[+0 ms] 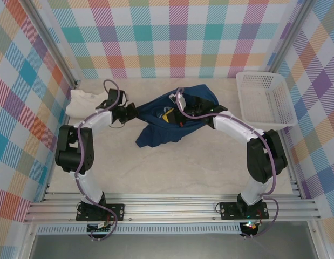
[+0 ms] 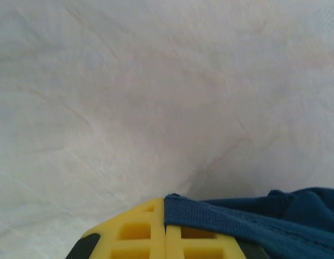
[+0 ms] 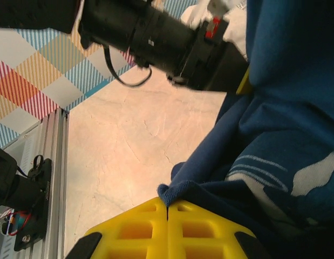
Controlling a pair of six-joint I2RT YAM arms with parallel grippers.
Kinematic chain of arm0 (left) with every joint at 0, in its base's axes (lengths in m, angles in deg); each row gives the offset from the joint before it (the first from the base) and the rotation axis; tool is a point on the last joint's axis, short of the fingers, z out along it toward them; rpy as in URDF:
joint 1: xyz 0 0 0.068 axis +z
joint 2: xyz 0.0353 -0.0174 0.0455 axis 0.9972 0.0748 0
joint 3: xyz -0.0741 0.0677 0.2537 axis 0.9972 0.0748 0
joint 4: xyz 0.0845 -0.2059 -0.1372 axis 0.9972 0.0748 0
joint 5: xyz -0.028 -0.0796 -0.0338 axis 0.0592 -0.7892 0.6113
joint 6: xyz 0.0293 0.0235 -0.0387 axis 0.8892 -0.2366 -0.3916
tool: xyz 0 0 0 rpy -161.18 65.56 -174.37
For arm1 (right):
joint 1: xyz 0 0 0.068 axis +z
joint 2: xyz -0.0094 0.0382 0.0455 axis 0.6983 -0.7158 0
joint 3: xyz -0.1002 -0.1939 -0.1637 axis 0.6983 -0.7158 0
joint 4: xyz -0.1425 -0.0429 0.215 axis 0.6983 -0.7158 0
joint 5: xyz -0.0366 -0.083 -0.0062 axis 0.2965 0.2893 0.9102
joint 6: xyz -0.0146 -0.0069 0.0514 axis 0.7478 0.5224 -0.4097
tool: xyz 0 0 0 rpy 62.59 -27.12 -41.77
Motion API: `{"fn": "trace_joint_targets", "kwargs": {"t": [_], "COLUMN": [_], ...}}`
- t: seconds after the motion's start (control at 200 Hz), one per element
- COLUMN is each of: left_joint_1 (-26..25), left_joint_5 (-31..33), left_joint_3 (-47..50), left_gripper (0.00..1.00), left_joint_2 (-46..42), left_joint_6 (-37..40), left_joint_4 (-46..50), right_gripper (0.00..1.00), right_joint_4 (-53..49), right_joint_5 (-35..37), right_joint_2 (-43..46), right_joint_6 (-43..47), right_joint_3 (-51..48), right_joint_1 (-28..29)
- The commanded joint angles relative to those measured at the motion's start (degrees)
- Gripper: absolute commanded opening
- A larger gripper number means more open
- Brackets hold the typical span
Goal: Fold the inside-out t-shirt
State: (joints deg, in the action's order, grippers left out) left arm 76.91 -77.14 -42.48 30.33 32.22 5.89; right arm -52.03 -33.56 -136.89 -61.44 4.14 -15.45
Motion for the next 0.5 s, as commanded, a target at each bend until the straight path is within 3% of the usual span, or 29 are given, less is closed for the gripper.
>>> {"fn": "trace_joint_targets", "kwargs": {"t": [0.0,0.105,0.28,0.5], "left_joint_1": [0.0,-1.6,-2.3,-6.3], "left_joint_5": [-7.3,-10.4,-12.7,-21.1], "left_joint_3": [7.0,11.1,10.9,3.1], "left_gripper": [0.08,0.32,0.64,0.72], "left_joint_2": [-6.5,-14.0,-20.9,-18.6], "left_joint_6": [1.3,4.0,12.3,21.1], "left_joint_4": [-8.4,-15.5,-16.3,-12.2], "right_gripper": [0.00,0.00,0.00,0.00], "right_joint_4": [3.8,1.0,-0.7,-2.0], "right_joint_5": [-1.0,-1.2,-2.5,-3.7], "right_joint_2": [-1.0,-4.2,-4.6,-4.3], "right_joint_6": [1.3,2.7,5.3,6.3], "right_joint_3": [4.2,8.1,8.4,7.9], "right_joint_1": [0.1,1.8,2.0,2.1]}}
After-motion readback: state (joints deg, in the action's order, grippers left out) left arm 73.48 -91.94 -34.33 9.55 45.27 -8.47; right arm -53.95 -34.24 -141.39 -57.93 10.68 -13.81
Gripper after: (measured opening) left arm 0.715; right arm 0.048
